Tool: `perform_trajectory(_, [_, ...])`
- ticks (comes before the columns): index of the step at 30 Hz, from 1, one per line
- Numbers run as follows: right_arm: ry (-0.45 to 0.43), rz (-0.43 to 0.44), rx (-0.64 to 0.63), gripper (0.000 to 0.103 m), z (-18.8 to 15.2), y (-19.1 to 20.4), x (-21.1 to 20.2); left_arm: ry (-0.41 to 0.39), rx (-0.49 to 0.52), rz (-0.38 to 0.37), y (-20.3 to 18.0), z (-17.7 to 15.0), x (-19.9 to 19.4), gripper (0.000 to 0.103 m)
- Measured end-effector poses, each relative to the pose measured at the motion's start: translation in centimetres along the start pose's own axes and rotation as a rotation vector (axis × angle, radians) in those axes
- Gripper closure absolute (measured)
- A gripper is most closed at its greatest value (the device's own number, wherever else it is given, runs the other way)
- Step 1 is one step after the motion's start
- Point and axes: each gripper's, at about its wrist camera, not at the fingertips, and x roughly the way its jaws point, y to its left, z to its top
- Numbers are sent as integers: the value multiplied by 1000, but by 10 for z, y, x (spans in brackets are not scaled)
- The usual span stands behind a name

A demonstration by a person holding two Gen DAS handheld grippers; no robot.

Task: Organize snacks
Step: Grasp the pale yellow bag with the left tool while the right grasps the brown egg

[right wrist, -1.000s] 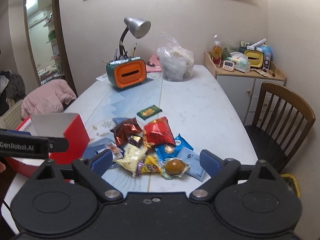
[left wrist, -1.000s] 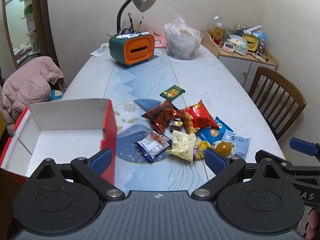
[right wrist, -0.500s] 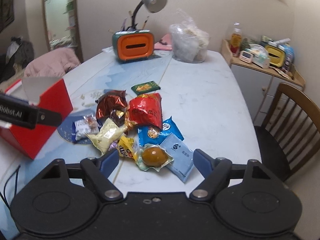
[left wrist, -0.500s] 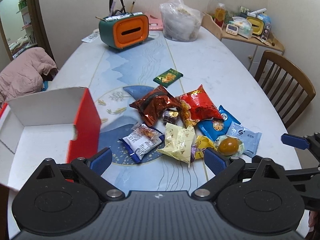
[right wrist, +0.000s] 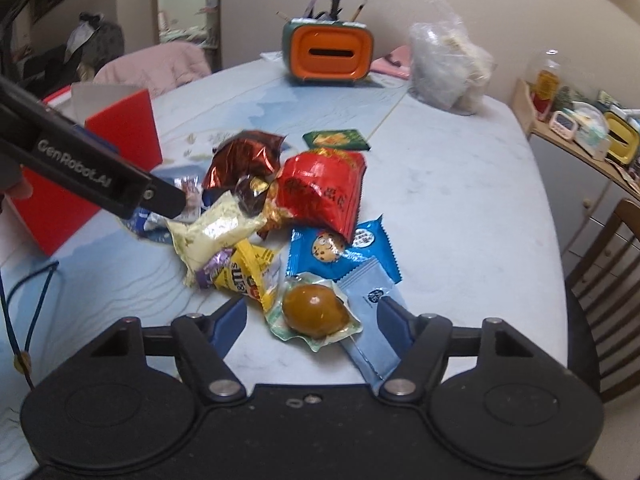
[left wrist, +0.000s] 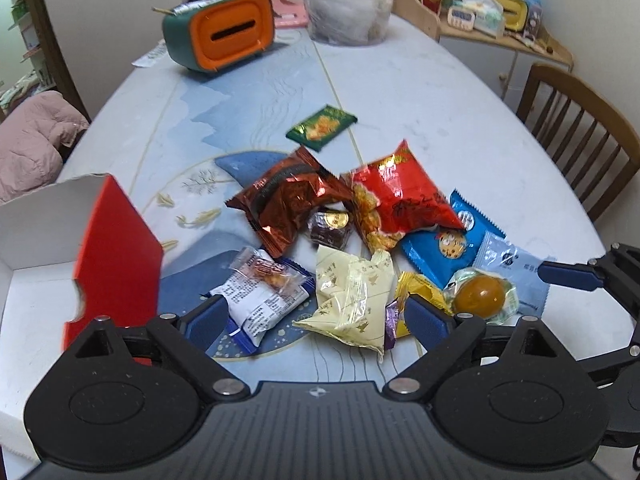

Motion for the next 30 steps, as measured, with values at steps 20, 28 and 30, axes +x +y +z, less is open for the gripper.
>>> perform_trajectory(20, [52, 27, -225, 47, 0, 8, 42, 133, -7, -65, -6, 15, 61, 25])
perform_trajectory(28, [50, 12, -257, 48, 0, 14, 44, 159, -5, -71, -10, 13, 68, 47])
perform_trajectory(30, [44, 4, -269, 52, 0, 16, 43, 156, -11, -70, -9, 13, 68, 53])
